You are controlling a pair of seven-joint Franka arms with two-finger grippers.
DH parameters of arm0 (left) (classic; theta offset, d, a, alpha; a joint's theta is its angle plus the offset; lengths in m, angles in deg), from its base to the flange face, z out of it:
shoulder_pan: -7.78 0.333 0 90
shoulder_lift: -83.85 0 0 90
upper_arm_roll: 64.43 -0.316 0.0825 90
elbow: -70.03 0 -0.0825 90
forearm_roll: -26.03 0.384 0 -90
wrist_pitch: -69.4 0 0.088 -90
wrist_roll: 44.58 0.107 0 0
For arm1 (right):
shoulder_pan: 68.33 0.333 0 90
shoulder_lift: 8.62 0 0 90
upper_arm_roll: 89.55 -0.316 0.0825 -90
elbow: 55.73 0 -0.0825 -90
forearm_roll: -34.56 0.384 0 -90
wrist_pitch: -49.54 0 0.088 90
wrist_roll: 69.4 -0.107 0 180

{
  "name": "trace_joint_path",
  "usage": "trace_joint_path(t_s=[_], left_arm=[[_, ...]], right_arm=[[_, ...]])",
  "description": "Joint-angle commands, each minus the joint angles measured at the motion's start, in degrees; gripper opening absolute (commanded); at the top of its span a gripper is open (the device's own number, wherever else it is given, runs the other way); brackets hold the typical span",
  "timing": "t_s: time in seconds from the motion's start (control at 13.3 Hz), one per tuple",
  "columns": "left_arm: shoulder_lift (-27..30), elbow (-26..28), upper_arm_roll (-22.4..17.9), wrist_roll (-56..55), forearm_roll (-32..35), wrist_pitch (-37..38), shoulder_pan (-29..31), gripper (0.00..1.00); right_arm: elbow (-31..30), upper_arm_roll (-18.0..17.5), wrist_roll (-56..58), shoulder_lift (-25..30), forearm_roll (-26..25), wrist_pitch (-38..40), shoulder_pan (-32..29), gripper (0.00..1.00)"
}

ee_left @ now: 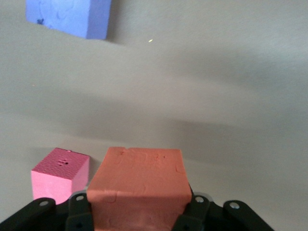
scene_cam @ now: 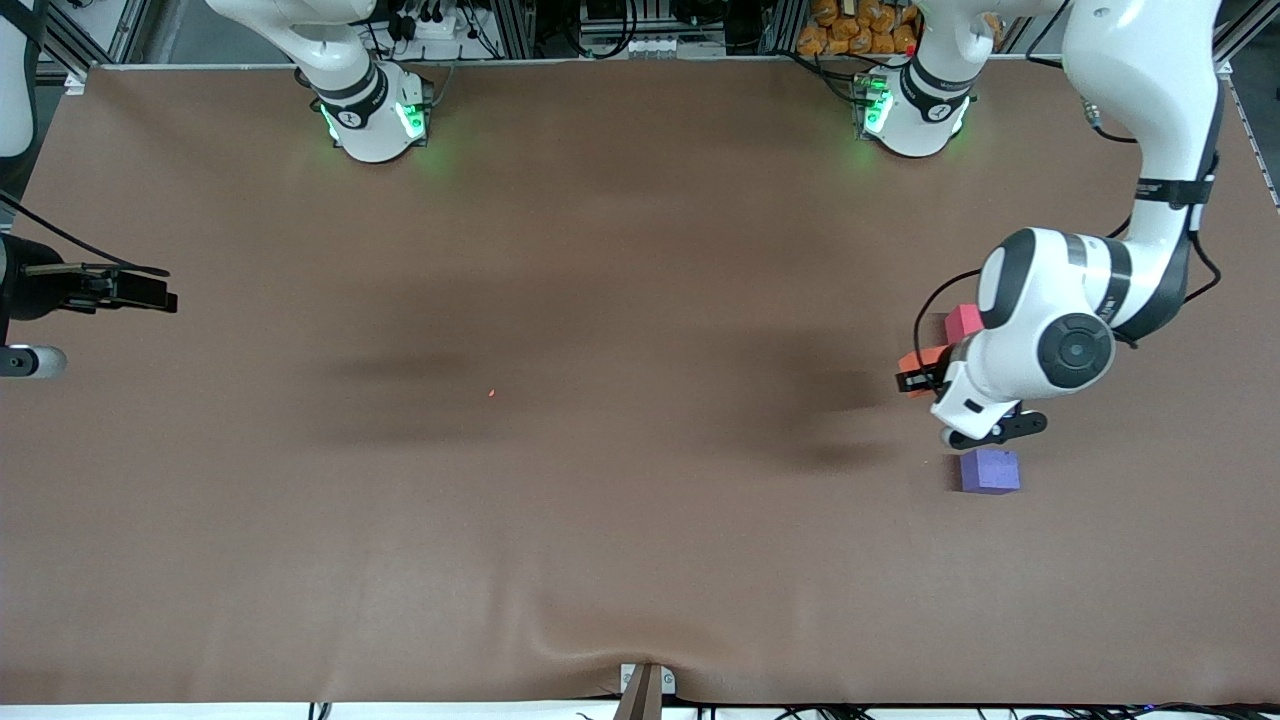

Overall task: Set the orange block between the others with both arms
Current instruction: 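Carry the orange cube with the left gripper between pink and purple cubes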

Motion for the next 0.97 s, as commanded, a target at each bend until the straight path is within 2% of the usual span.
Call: trace_joint_path(t_s=[0.0,0.38,0.6,0.9], left_arm=[[1.5,2.9,0.8,4.0,1.4,-1.3,2.6,0.00],[0.6,4.8,0.9,15.0,1.4,-4.1,9.2,0.00],[0.1,7.2,0.6,18.5,1.4,-7.8,10.3,0.00],[-1.7,7.3,0.6,23.0,1.5,-10.6,13.2,0.00]], right_arm=[[-0.8,0.8,0.5,1.0,0.6,0.0,0.6,1.00],[-0.7,0.6,0.5,1.0,0.7,0.0,0.3,1.00],[-0.7,0.6,0.6,1.0,0.7,-0.1,0.3,1.00],[-0.7,0.6,0.6,0.9,0.7,-0.2,0.3,1.00]])
